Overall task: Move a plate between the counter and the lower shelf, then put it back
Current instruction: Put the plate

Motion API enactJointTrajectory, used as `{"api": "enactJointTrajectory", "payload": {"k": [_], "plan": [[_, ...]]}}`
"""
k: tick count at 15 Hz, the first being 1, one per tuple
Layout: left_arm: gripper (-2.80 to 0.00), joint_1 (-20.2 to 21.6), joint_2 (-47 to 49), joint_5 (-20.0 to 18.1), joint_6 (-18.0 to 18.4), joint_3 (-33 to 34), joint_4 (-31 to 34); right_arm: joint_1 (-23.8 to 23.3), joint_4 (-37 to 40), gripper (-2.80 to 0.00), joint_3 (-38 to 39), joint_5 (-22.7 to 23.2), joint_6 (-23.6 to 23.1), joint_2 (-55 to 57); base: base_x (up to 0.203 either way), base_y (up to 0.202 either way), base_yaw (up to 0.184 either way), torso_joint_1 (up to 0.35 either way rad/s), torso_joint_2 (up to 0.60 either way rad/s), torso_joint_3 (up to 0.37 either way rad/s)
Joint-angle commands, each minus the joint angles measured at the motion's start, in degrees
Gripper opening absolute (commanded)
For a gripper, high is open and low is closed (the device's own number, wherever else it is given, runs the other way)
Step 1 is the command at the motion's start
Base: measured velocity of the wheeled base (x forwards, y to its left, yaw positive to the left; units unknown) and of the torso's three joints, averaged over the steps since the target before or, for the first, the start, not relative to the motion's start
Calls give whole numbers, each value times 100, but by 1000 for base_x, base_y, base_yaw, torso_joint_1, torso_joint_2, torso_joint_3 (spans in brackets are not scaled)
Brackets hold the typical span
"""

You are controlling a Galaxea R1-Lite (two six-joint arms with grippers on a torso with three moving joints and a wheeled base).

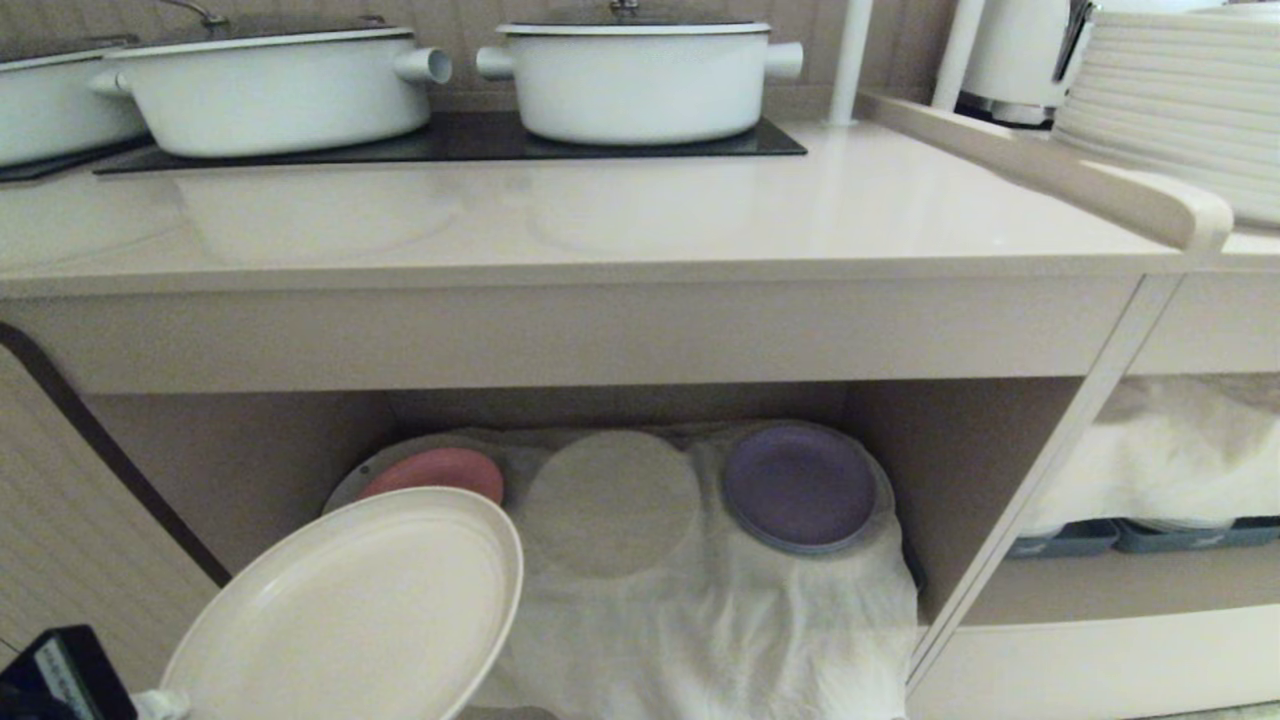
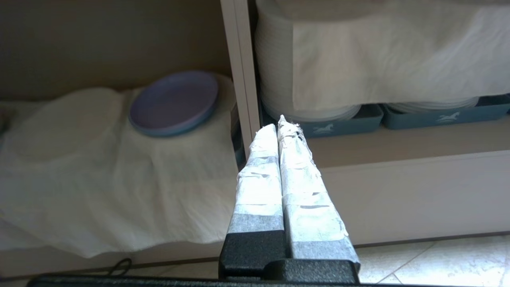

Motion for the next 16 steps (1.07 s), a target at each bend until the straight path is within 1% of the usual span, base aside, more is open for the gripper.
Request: {"api": "enactJointTrajectory", "payload": {"k": [1,7,16], "plan": [[-280,0,14,17,-44,7,26,0,0,-280,0,-1,2,0,0,0,0,191,-480,-298],[-280,0,32,17,-44,-1,8,0,0,-280,0,-1,2,0,0,0,0,193,-470,-285],[-280,0,85,17,-44,-81,8,0,0,-280,0,-1,2,0,0,0,0,227,-505,-284]]}}
